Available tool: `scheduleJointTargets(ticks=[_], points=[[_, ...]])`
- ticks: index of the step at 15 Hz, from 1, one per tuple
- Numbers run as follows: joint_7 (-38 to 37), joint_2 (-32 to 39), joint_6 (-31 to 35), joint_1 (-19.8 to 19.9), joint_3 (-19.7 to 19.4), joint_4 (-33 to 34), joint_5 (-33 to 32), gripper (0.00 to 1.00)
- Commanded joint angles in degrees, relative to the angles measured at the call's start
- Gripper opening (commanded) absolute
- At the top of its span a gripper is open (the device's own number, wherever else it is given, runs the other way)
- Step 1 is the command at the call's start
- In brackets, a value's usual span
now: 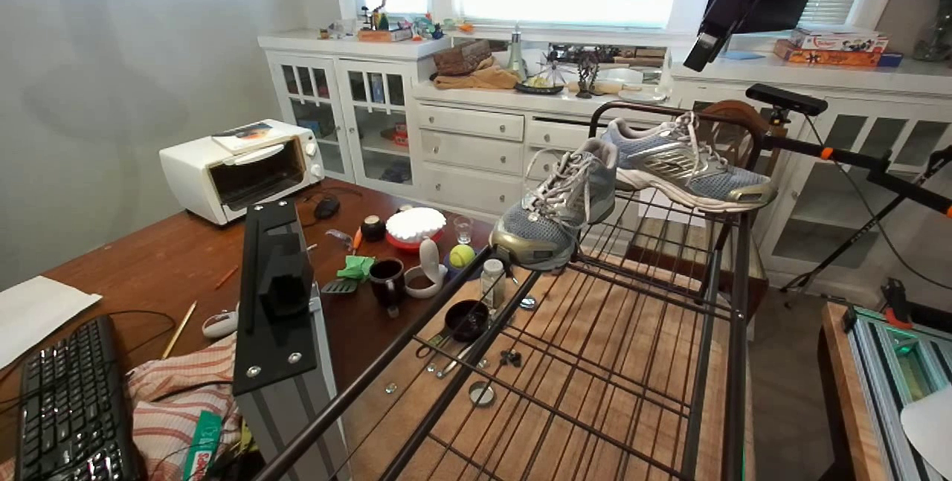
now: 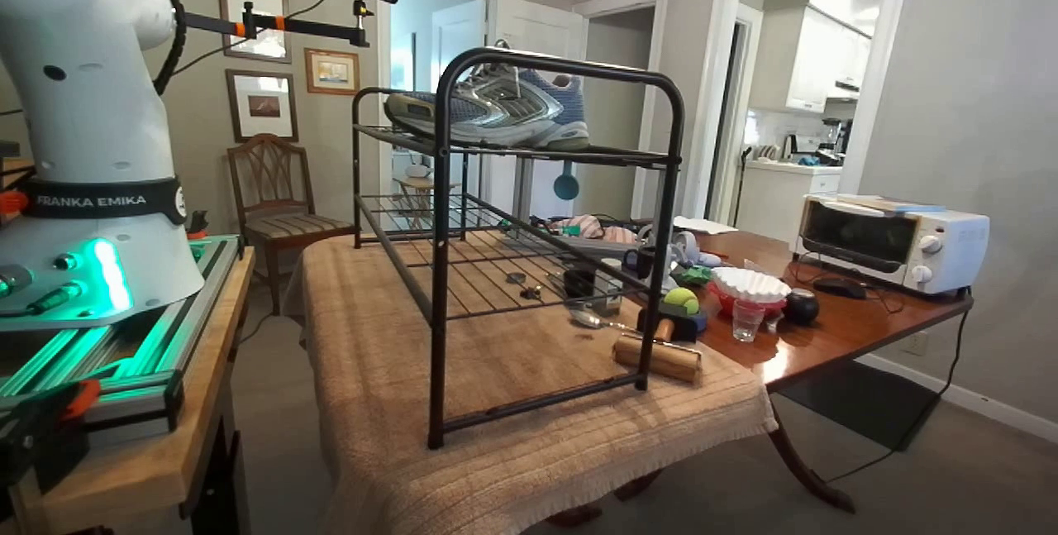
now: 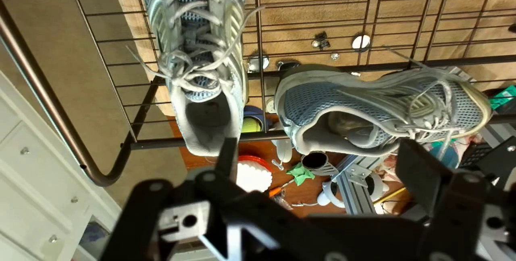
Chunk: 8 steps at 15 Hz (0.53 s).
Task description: Move the shoe in the front to the right and turn it around facing away from the wall
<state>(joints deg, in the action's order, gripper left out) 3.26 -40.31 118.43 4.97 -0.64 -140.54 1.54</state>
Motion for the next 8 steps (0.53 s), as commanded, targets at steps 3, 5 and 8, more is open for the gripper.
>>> scheduleJointTargets(ticks=[3,5,8], points=[[-4.17,-5.39,-3.1,-0.33,1.37,-2.4,-2.62,1.0],[-3.0,-3.56,-2.02,-0.95,0.45,-0.97,-2.13,1.0],[-3.24,-4.1,-2.05,-0.92,0.5,-1.22,-2.25,1.0]])
